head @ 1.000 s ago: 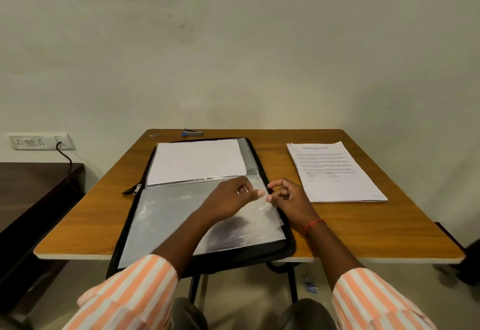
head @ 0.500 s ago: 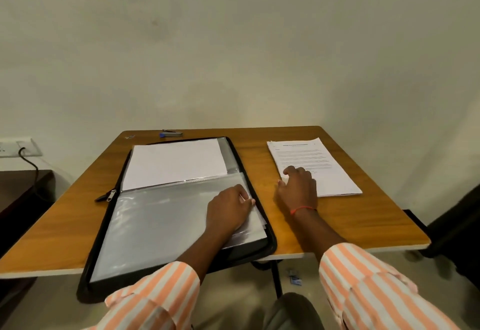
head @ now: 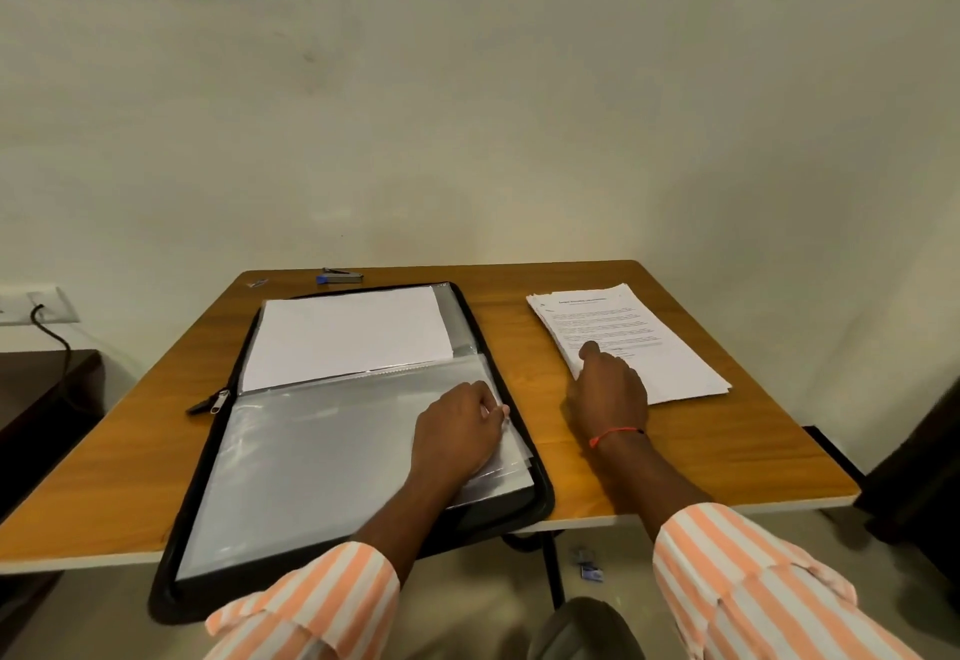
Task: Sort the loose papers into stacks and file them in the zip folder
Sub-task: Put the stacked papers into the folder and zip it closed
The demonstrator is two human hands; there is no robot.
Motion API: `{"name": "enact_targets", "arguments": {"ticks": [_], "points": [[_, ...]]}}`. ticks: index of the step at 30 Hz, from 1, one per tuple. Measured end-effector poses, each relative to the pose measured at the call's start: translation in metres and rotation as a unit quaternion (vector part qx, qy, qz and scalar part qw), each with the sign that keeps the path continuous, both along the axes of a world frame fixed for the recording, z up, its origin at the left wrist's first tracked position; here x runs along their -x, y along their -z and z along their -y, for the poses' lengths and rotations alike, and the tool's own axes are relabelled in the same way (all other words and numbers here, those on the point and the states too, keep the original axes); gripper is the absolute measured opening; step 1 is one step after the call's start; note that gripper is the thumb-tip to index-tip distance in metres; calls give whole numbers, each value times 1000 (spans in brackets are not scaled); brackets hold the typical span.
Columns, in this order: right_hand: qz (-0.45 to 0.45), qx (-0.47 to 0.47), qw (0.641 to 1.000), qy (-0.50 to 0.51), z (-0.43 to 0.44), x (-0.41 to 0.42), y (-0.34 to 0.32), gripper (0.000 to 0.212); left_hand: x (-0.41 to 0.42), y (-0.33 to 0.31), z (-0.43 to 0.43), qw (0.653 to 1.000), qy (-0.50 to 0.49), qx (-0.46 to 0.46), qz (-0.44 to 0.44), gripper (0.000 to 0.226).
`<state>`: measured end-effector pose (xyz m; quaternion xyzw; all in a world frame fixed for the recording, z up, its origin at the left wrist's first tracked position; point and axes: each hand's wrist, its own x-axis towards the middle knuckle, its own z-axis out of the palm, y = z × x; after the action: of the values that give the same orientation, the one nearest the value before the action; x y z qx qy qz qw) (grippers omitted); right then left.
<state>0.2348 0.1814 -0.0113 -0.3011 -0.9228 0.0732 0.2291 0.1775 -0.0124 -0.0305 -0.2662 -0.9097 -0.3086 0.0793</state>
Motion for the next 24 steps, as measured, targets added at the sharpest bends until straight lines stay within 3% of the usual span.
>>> {"name": "enact_targets", "arguments": {"ticks": [6,9,11,13,16,19,24], "points": [[-8,1,995,-95,42,-18,-1,33,-6,-5,-4,999,6,-35,-12,20],[13,-21,995,-93,39,-23,-7,31,-5,-21,-20,990,20,-107,86,19],[43,-37,997,-51,23,-26,-14,34,0,-32,-39,956,29,-181,229,17],[79,-31,996,9,-1,-29,-19,41,2,-39,-58,901,22,-235,364,19],[91,5,994,65,-36,-34,-17,43,-5,-40,-81,840,27,-282,463,17],[89,69,989,93,-71,-36,-12,51,-10,-34,-102,816,24,-315,484,10],[104,137,978,122,-117,-41,-9,72,-10,-27,-115,822,11,-318,473,22]]}}
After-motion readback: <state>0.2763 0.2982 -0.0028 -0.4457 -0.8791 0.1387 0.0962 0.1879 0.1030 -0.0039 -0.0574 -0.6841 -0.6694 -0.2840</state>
